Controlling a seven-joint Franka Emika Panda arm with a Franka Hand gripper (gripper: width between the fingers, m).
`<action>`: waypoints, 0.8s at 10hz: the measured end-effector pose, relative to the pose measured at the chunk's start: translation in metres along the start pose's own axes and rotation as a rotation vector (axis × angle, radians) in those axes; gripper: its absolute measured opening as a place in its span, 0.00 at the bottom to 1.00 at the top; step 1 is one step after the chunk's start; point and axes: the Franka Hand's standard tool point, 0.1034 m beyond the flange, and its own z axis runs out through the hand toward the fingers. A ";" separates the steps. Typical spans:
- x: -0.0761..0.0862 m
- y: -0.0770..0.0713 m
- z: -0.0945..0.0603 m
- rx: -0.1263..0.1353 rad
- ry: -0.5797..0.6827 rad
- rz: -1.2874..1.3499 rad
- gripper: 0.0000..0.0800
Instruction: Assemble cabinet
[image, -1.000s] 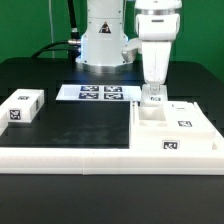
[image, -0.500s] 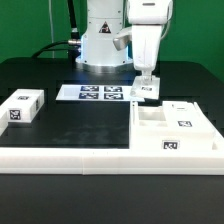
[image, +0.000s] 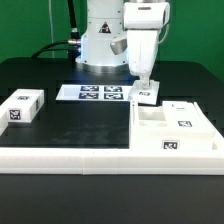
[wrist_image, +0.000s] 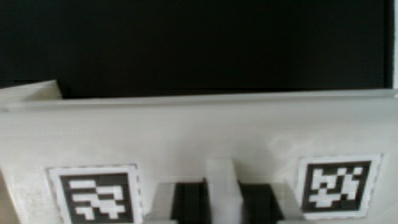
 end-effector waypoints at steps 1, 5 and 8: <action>0.001 0.003 0.000 -0.002 0.002 0.001 0.09; 0.006 0.006 0.005 0.002 0.008 0.000 0.09; 0.009 0.014 0.005 -0.006 0.015 0.001 0.09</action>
Offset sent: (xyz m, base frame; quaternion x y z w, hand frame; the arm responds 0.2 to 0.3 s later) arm 0.0069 0.0069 -0.0036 0.0004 0.0023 0.0047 1.0000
